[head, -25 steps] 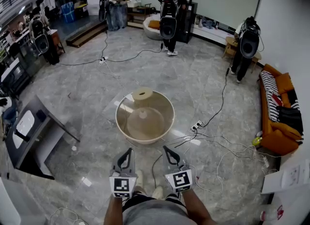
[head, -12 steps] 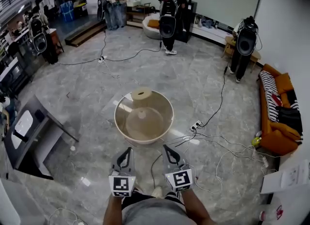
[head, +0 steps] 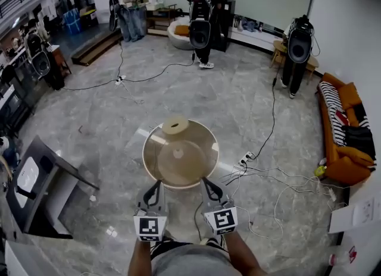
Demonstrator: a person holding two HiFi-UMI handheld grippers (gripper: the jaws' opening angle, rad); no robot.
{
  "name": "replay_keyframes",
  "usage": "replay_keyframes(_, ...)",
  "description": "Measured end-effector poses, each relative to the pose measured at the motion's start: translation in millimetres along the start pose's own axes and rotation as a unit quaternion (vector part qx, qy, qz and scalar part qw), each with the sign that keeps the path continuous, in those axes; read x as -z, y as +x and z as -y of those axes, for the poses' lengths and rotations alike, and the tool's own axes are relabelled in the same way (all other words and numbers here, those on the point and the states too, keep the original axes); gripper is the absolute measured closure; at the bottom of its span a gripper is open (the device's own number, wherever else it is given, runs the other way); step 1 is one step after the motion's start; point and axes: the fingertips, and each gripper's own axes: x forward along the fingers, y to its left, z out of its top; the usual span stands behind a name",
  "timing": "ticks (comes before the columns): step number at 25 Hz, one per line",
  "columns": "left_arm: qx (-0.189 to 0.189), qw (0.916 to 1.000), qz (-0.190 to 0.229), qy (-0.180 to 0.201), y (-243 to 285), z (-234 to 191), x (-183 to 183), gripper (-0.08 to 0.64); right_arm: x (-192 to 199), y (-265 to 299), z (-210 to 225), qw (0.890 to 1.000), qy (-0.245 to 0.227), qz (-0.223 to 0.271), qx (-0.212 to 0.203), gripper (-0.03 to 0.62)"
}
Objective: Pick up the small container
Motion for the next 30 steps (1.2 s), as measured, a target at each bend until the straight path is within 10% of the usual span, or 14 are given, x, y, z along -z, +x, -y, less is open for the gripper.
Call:
replay_keyframes(16,0.111,0.9938,-0.001,-0.002,179,-187,28,0.543,-5,240,2,0.995,0.002,-0.034,0.097,0.592)
replay_keyframes(30,0.19,0.9818,0.007,0.002,292,-226,74,0.544,35,342,41,0.985,-0.007,-0.053,0.162,0.592)
